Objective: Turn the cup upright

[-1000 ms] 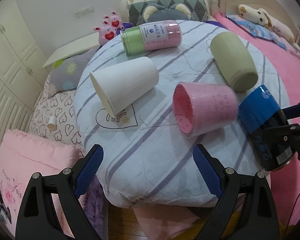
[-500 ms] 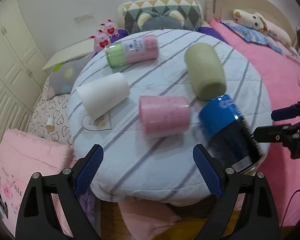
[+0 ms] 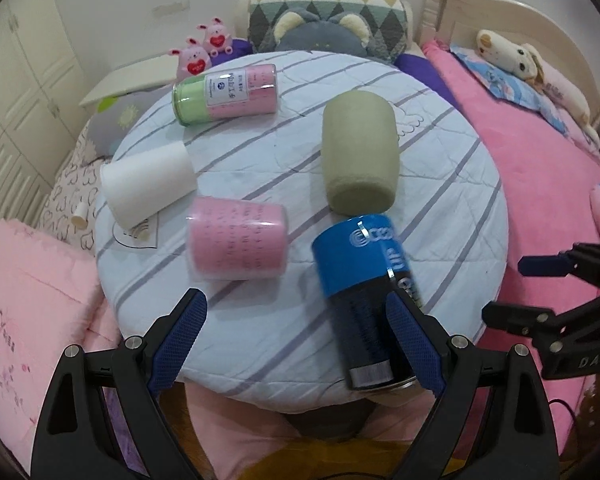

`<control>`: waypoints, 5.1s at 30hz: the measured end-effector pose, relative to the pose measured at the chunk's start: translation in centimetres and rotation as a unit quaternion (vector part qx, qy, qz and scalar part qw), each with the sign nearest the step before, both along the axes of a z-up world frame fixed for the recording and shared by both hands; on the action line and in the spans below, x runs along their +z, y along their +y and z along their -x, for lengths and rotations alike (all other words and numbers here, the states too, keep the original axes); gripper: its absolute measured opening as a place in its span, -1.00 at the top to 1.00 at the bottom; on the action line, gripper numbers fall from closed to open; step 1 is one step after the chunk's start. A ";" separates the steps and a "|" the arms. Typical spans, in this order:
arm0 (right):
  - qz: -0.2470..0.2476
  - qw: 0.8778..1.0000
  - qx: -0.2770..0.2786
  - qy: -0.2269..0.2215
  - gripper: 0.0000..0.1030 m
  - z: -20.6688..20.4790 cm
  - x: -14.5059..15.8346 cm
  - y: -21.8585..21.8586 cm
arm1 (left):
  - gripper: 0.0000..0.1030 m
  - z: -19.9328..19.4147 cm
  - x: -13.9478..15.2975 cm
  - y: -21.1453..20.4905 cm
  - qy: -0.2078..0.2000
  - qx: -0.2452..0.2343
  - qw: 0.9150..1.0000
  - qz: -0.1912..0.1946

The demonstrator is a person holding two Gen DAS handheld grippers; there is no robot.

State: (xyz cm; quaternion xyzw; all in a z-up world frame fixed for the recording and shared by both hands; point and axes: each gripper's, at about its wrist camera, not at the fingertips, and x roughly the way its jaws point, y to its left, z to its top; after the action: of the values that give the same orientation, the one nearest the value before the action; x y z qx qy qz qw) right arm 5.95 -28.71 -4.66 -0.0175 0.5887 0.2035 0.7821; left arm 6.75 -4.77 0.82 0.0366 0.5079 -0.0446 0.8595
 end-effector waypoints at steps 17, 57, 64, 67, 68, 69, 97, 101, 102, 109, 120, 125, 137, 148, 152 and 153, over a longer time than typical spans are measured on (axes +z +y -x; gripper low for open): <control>-0.044 0.997 0.055 0.012 -0.60 -3.2 -2.7 -2.5 | -0.80 -3.1 -2.6 -5.1 0.055 0.036 0.997 -0.043; -0.018 0.994 0.108 -0.015 -0.60 -4.2 -1.8 0.1 | -0.33 -4.8 -0.5 -4.6 0.030 0.068 0.997 0.014; -0.009 0.995 0.098 -0.017 -0.60 -4.2 -1.7 -0.1 | -0.34 -4.6 -0.8 -4.7 0.032 0.066 0.997 0.010; -0.007 0.995 0.099 -0.019 -0.60 -3.9 -1.8 -0.4 | -0.34 -4.5 -0.8 -4.7 0.033 0.065 0.997 0.010; -0.004 0.995 0.097 -0.019 -0.60 -3.8 -1.8 -0.3 | -0.34 -4.4 -0.8 -4.8 0.032 0.063 0.997 0.008; -0.003 0.995 0.095 -0.018 -0.60 -3.8 -1.6 -0.7 | -0.34 -4.3 -0.8 -4.9 0.032 0.060 0.998 0.005; 0.028 0.998 0.030 -0.045 -0.60 2.4 1.9 -0.1 | -0.49 0.2 3.1 -4.4 -0.057 -0.009 0.998 -0.018; 0.020 0.998 0.008 -0.059 -0.60 3.9 2.5 0.8 | -0.49 1.5 3.2 -3.5 -0.073 -0.020 0.997 -0.028; 0.019 0.998 0.004 -0.064 -0.60 4.3 2.6 1.1 | -0.49 1.7 3.1 -3.4 -0.074 -0.021 0.997 -0.029; 0.024 0.995 -0.010 -0.092 -0.60 7.1 2.8 3.2 | -0.50 4.2 2.4 -1.7 -0.089 -0.036 0.995 -0.037; 0.034 0.981 -0.077 -0.174 -0.60 11.3 1.5 6.0 | -0.80 7.6 1.3 2.4 -0.142 -0.032 0.989 -0.015; 0.051 0.964 -0.117 -0.231 -0.60 12.8 1.0 6.6 | -0.80 8.4 0.7 3.7 -0.161 -0.019 0.987 -0.006; 0.067 0.912 -0.176 -0.365 -0.60 14.9 0.6 6.2 | -0.82 10.1 -0.4 4.4 -0.269 -0.008 0.963 -0.004; 0.059 0.859 -0.193 -0.470 -0.60 16.8 1.0 7.0 | -0.96 11.6 -0.7 5.0 -0.321 -0.024 0.946 0.036; 0.049 0.850 -0.200 -0.485 -0.60 16.9 0.6 7.0 | -0.96 11.6 -1.2 4.5 -0.323 -0.034 0.946 0.023; 0.046 0.849 -0.202 -0.486 -0.60 16.9 0.5 7.0 | -0.96 11.6 -1.4 4.4 -0.325 -0.033 0.945 0.019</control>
State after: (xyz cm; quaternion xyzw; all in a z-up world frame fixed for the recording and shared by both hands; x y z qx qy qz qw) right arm -10.99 -21.75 -4.16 -0.0302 0.1330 -0.0209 0.9904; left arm -4.88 -0.40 -0.53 0.0495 0.1990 -0.0684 0.9764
